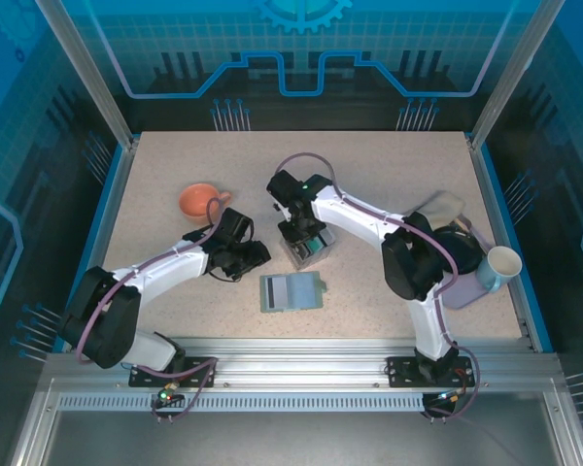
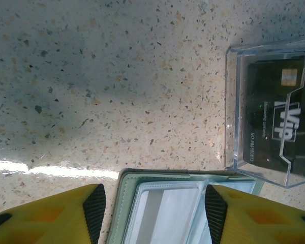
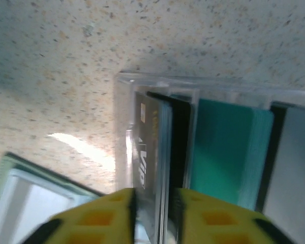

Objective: Put the credit cards into the card holder

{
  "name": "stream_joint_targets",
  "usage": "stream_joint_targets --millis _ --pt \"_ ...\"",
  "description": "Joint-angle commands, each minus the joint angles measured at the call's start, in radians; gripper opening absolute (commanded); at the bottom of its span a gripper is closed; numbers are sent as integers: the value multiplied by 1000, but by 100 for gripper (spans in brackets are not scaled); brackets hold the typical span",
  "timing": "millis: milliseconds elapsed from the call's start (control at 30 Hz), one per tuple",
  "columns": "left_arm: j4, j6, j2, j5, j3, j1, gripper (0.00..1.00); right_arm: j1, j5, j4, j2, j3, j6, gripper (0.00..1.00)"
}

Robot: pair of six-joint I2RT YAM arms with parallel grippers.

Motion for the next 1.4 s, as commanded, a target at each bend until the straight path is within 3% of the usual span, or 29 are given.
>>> stream_joint_targets --millis 0,400,767,1133,1367 --pt "6 -8 -24 24 -16 9 58 17 126 -36 36 23 -50 35" --pt "6 -10 -26 18 -20 10 58 80 218 -6 83 16 -142 43" --pt "-5 -16 -55 1 -38 9 58 128 467 31 100 -10 -142 44" --pt "-6 -13 -47 5 -27 9 58 113 458 32 48 -21 -168 34" --pt "-6 -14 -48 5 -30 9 58 109 469 28 39 -26 -171 33"
